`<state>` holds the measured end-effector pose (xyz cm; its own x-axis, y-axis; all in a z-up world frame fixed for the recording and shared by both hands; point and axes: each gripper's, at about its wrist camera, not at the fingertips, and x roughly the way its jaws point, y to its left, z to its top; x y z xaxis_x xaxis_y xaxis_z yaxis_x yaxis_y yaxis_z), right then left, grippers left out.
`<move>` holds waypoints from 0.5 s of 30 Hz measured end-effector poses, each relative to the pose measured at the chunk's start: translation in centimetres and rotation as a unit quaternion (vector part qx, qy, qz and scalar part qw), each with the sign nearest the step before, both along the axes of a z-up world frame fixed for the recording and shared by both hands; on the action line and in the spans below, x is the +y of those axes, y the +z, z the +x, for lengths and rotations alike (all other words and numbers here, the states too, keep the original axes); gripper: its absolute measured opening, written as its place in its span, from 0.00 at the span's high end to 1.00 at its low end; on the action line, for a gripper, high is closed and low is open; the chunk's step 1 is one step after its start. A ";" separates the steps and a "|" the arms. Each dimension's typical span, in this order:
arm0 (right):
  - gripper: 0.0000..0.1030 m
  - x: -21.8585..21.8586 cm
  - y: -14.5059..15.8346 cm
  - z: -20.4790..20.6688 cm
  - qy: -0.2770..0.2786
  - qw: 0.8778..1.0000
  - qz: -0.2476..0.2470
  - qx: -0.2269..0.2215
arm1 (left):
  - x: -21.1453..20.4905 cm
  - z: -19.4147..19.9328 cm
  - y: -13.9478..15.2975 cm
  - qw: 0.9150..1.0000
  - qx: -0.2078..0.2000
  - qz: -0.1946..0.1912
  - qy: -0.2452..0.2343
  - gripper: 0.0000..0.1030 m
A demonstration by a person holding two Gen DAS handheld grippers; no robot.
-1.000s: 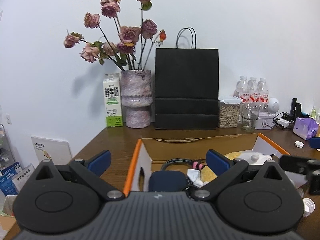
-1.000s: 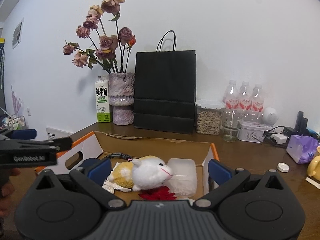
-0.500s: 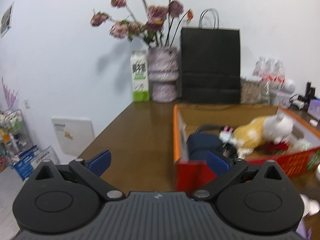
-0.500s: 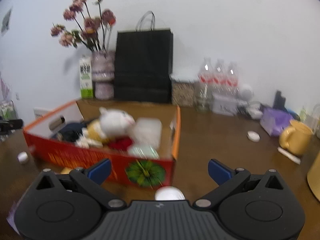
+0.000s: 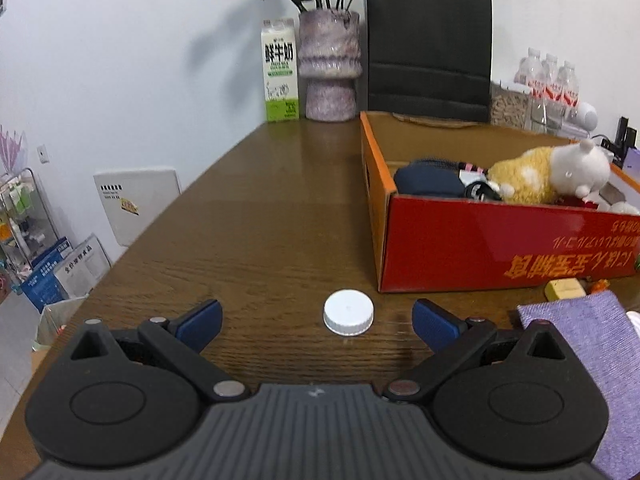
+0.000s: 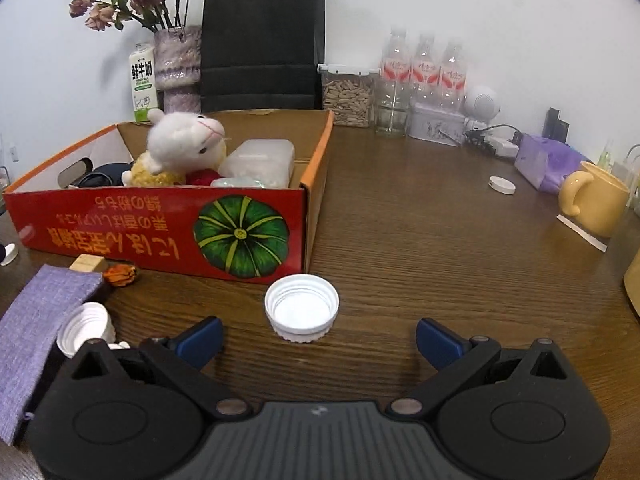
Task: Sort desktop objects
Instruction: 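Move both open tools down to the white bottle caps on the table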
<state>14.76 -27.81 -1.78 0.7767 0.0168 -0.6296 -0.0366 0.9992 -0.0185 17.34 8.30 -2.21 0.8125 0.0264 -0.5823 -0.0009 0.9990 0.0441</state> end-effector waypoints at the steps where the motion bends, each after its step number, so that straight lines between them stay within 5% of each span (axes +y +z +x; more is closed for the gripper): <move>1: 0.00 0.0 -0.1 0.2 -0.001 1.000 0.001 0.006 | 0.0 0.4 -0.2 1.000 0.011 -0.004 -0.002 0.00; 4: 0.00 -0.4 -0.2 0.6 -0.004 1.000 0.018 0.010 | 0.4 1.2 -0.5 0.999 0.029 -0.028 -0.010 0.00; 15: 0.00 -0.4 -0.2 0.6 -0.004 1.000 0.018 0.011 | 0.1 1.9 -0.5 0.999 0.037 -0.019 -0.008 0.00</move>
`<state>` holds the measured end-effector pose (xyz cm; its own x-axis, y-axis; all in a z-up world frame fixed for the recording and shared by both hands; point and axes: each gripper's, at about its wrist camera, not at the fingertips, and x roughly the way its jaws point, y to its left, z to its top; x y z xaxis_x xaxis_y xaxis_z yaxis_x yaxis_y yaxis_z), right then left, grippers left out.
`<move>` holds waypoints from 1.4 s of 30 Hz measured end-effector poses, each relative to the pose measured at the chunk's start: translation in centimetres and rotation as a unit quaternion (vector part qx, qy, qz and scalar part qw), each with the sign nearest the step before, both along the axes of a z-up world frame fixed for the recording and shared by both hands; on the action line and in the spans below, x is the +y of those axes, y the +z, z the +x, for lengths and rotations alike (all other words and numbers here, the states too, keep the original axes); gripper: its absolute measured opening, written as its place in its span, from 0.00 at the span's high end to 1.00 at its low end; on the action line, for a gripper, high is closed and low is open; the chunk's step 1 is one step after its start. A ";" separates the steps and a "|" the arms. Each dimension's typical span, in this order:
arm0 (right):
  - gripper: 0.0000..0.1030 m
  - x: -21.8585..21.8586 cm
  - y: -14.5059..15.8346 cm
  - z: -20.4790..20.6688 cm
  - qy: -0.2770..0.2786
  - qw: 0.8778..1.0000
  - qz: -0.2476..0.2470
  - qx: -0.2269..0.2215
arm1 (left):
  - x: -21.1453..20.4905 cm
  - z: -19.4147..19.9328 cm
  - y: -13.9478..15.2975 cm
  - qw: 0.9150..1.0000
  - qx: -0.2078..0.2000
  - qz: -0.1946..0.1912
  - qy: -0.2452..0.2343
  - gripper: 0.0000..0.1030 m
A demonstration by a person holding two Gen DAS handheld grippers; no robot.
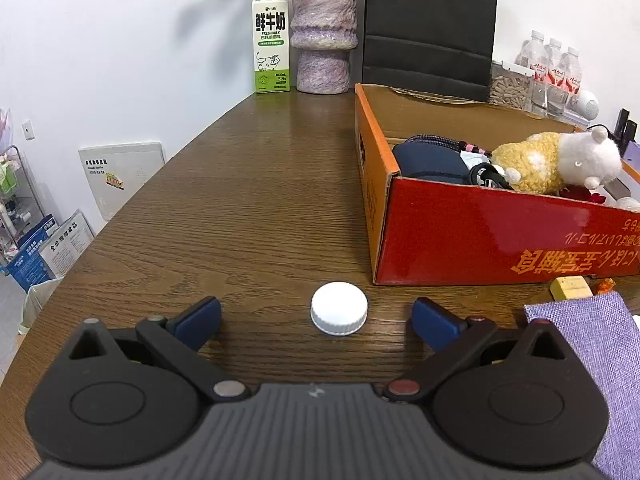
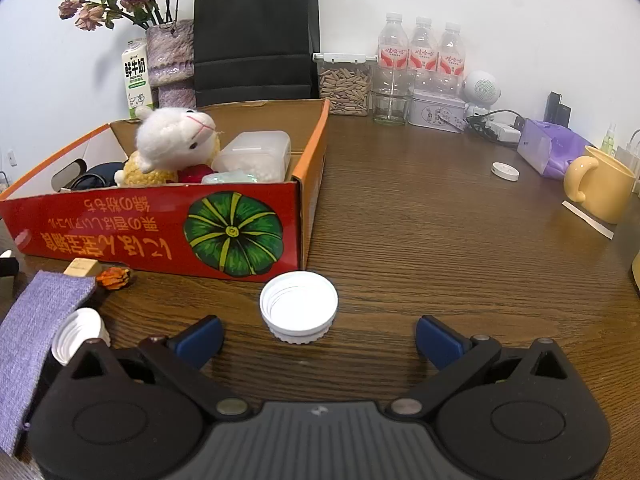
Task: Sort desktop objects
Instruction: 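Move both open tools down to the white bottle caps on the table, then grasp a white bottle cap with the left tool while the right tool grasps another cap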
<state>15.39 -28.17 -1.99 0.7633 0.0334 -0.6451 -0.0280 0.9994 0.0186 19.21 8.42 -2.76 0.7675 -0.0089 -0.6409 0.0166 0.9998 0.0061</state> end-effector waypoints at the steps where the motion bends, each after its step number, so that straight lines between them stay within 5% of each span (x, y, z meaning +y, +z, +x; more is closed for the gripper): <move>1: 0.00 0.0 0.0 0.0 0.000 1.000 0.000 0.000 | 0.0 0.0 0.0 1.000 0.000 -0.001 0.000 0.00; 20: 0.00 0.0 0.2 0.4 -0.013 1.000 0.002 -0.001 | -0.2 0.5 0.1 1.000 0.001 0.001 0.003 0.00; 23: 0.10 -0.1 0.3 0.3 -0.015 1.000 0.002 -0.007 | -0.3 0.6 0.1 1.000 0.000 0.000 0.004 0.01; 29: 0.45 0.4 0.7 -0.2 0.008 1.000 0.001 -0.023 | -0.3 0.2 0.4 1.000 -0.019 0.002 -0.004 0.37; 31: 0.60 0.6 0.8 -0.3 0.015 1.000 0.002 -0.027 | -0.5 -0.1 0.5 1.000 -0.023 0.001 -0.010 0.55; 32: 0.63 0.8 0.8 -0.3 0.014 1.000 0.001 -0.028 | -0.6 -0.3 0.6 1.000 -0.024 0.001 -0.011 0.73; 42: 0.63 1.4 1.6 -1.9 0.017 0.999 0.007 -0.050 | -0.4 -1.7 1.1 0.999 -0.036 -0.005 -0.011 0.72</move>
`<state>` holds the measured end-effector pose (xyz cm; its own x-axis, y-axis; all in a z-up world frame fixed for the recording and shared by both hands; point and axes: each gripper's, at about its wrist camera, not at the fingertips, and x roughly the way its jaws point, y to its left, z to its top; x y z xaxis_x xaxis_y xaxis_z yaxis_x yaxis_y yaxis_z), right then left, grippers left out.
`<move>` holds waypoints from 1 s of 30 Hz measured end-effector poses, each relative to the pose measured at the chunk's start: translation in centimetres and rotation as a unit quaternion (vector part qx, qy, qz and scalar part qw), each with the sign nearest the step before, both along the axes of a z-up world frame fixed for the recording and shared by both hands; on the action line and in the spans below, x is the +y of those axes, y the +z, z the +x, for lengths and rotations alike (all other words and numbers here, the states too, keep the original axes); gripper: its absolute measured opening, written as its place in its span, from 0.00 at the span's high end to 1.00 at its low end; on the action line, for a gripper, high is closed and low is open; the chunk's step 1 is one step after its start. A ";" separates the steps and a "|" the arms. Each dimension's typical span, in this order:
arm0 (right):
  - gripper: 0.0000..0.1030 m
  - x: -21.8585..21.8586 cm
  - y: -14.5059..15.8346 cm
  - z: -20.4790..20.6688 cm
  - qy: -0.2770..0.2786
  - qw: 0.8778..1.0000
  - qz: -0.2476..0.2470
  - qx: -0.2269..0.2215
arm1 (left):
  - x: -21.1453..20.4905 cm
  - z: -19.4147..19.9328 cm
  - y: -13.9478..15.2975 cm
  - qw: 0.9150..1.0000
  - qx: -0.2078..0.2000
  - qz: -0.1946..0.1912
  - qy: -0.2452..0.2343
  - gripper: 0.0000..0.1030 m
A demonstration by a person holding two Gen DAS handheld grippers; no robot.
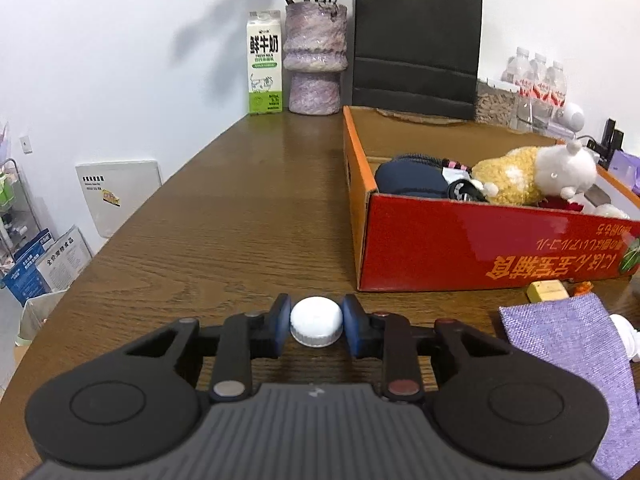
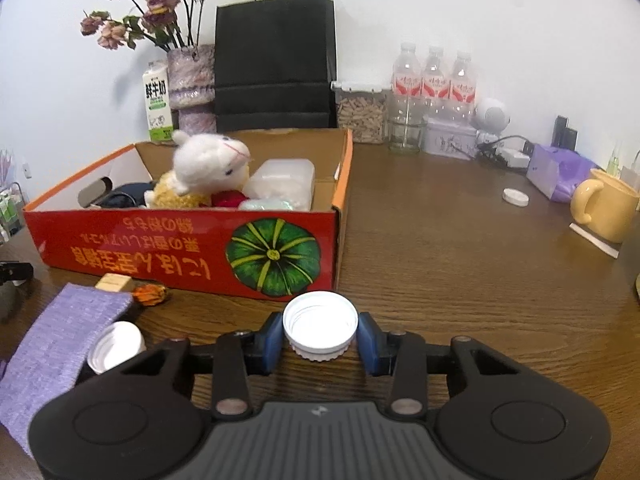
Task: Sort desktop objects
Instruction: 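Grasp a white bottle cap with the left tool while the right tool grasps another cap, then carry both white caps into the cardboard box and open both tools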
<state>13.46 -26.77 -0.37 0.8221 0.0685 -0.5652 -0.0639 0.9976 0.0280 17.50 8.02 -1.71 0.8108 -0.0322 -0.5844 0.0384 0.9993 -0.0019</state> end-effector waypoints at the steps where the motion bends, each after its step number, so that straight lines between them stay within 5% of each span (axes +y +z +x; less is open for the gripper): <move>1: 0.63 0.1 0.3 -0.3 0.001 1.000 0.001 -0.005 | 0.0 -0.2 0.2 1.000 -0.005 -0.001 -0.001 0.72; 15: 0.63 2.1 6.3 -0.4 0.018 0.995 0.020 -0.099 | -3.4 -1.7 7.4 0.990 -0.118 -0.051 -0.052 0.72; 23: 0.63 3.6 7.6 4.2 0.013 0.993 0.032 -0.110 | -7.9 1.3 8.5 0.984 -0.132 -0.081 -0.092 0.72; 30: 0.63 3.4 6.4 8.3 -0.002 0.995 0.030 -0.098 | -10.0 5.9 7.0 0.987 -0.121 -0.074 -0.080 0.72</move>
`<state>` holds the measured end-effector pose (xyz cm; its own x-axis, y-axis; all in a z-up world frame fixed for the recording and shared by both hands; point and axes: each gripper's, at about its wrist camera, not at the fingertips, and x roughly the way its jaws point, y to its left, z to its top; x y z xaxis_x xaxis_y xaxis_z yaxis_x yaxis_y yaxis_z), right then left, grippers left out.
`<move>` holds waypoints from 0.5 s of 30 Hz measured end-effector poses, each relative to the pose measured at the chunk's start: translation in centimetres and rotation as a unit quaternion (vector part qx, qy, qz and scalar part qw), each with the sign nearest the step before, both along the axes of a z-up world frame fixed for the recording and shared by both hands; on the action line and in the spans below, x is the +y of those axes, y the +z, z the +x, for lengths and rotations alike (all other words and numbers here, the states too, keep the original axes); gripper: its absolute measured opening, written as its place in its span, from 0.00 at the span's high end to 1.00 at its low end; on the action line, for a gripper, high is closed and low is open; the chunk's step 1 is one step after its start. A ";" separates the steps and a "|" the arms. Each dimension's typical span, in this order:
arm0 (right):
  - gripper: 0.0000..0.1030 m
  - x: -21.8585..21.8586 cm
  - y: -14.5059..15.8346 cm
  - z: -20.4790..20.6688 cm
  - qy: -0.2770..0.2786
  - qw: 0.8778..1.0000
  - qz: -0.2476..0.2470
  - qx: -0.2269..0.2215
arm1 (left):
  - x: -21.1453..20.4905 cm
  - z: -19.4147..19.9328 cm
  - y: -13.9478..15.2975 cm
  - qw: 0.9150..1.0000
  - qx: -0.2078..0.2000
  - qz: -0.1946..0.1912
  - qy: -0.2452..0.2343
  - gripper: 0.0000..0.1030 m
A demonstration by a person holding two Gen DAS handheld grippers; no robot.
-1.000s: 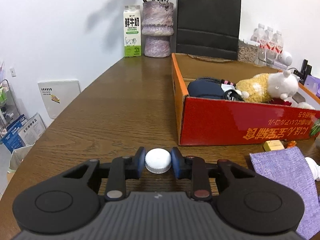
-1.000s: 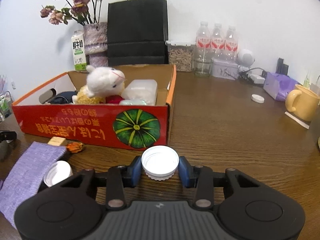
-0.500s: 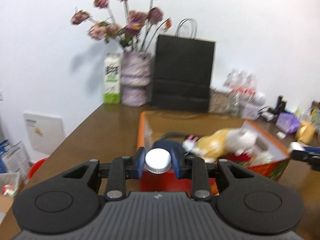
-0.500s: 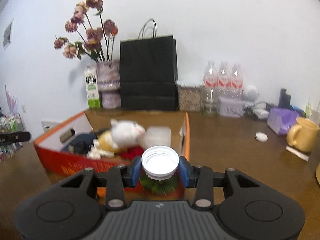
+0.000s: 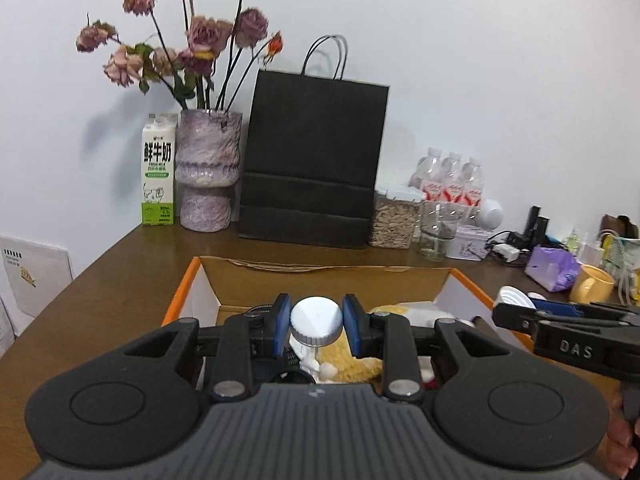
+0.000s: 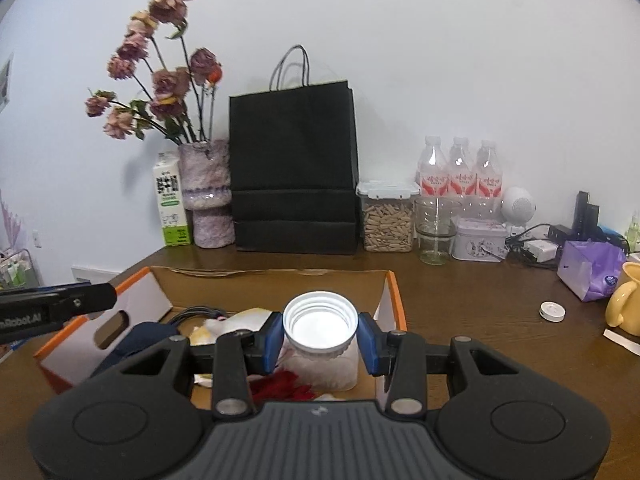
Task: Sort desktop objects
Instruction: 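Carry both white caps into the cardboard box and open both tools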
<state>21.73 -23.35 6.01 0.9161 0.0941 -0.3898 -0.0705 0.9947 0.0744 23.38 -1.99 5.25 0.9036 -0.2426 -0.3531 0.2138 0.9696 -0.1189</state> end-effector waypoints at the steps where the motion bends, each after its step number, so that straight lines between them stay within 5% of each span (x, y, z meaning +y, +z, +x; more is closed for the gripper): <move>1: 0.63 -0.1 -0.3 0.4 -0.002 1.000 0.002 0.002 | 0.0 0.6 -0.3 1.000 0.002 -0.002 0.005 0.72; 15: 0.63 -0.3 -3.3 1.3 0.009 0.999 0.007 0.035 | -1.2 2.0 -3.4 0.999 0.024 0.042 0.012 0.72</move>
<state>23.01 -23.63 2.73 0.8847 0.1160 -0.4516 -0.0828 0.9922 0.0927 25.34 -3.22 1.84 0.8903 -0.1884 -0.4145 0.1863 0.9814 -0.0460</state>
